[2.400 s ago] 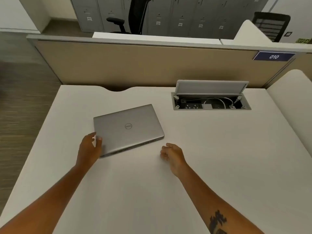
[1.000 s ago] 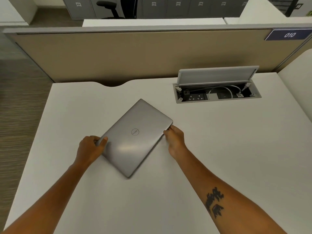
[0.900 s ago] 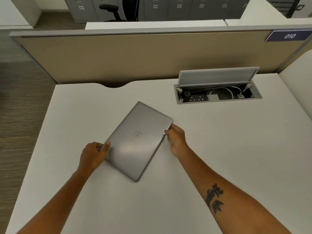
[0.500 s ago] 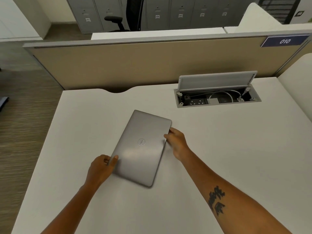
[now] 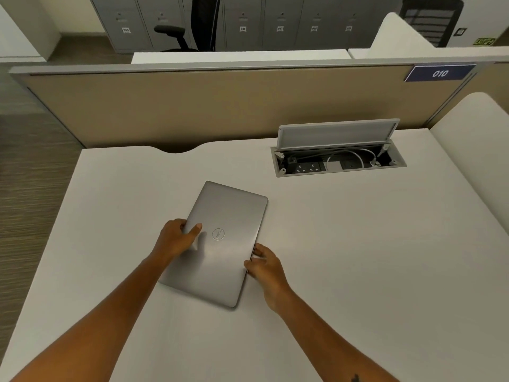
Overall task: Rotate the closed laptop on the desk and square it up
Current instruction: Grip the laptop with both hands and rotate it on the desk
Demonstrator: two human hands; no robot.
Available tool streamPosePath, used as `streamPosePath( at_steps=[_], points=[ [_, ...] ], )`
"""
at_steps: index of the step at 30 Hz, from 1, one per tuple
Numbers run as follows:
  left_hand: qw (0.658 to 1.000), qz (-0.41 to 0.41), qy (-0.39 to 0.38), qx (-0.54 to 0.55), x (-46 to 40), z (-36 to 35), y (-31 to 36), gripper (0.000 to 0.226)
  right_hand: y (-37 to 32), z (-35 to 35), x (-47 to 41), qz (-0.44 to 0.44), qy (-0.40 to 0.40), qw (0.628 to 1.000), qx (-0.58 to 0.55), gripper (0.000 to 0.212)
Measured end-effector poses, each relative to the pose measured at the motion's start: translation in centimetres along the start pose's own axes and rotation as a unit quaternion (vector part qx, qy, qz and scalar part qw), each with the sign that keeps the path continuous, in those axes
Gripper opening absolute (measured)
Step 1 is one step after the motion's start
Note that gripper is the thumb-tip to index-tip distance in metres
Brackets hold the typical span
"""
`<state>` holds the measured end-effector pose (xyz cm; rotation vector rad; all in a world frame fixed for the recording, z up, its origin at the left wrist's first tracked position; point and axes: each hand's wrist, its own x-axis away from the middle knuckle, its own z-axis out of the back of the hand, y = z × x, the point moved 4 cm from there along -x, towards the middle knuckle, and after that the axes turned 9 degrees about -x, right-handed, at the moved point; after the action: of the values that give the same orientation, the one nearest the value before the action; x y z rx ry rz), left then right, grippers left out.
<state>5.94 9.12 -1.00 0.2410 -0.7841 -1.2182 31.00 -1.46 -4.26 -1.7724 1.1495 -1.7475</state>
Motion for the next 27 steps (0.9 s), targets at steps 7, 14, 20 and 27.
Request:
streamPosePath(
  at_steps=[7,14,20,27],
  points=[
    [1.000,0.023,0.000,0.011,-0.8,0.2,0.5,0.061,-0.6,-0.5,0.1,0.007,0.005,1.000,0.003,0.051],
    [0.998,0.039,0.014,0.045,0.1,-0.4,-0.6,0.051,-1.7,-0.8,0.0,-0.001,-0.009,1.000,-0.001,0.046],
    [0.993,0.063,0.021,0.096,1.4,-0.8,-1.3,0.033,-2.4,-0.6,-0.6,-0.017,-0.015,1.000,0.010,0.043],
    [0.973,0.120,0.031,0.194,3.5,-2.1,-2.4,0.025,-4.0,-0.2,-2.4,-0.041,-0.013,0.999,0.026,0.034]
  ],
)
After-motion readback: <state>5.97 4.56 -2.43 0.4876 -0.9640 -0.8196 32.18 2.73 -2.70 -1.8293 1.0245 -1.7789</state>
